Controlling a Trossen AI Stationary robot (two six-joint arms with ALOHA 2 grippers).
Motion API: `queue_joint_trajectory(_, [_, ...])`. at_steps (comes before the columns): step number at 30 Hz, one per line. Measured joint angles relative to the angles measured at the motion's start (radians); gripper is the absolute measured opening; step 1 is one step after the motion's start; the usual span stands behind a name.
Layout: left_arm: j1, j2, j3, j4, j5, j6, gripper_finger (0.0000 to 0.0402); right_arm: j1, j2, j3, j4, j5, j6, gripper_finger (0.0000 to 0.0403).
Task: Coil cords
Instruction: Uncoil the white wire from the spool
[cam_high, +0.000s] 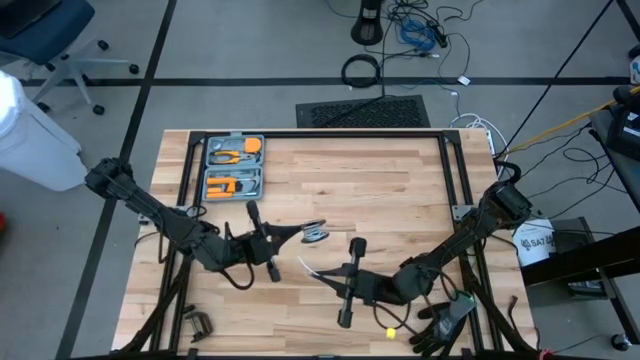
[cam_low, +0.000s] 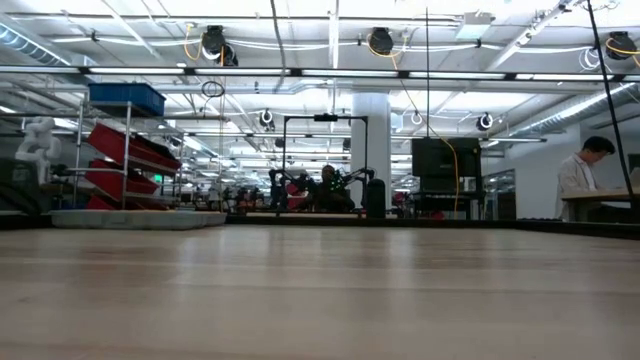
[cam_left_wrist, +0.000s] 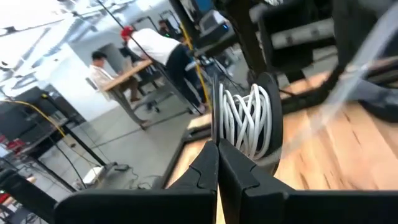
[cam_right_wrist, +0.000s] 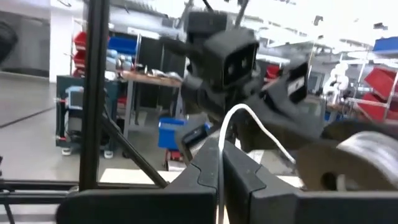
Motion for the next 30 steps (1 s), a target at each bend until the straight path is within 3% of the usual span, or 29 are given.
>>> queue_joint_trajectory(5, [0.006, 0.022, 0.0, 0.112, -0.003, 0.073, 0.0001, -0.024, 0.031, 0.001, -0.011, 0.008, 0.022, 0.0])
queue_joint_trajectory(16, [-0.024, 0.022, 0.001, 0.181, -0.003, 0.103, 0.0001, -0.061, 0.098, 0.001, -0.093, 0.019, 0.125, 0.0])
queue_joint_trajectory(30, [-0.108, 0.021, 0.06, 0.178, 0.118, 0.102, 0.0001, -0.037, 0.098, 0.0, -0.341, 0.206, 0.247, 0.0])
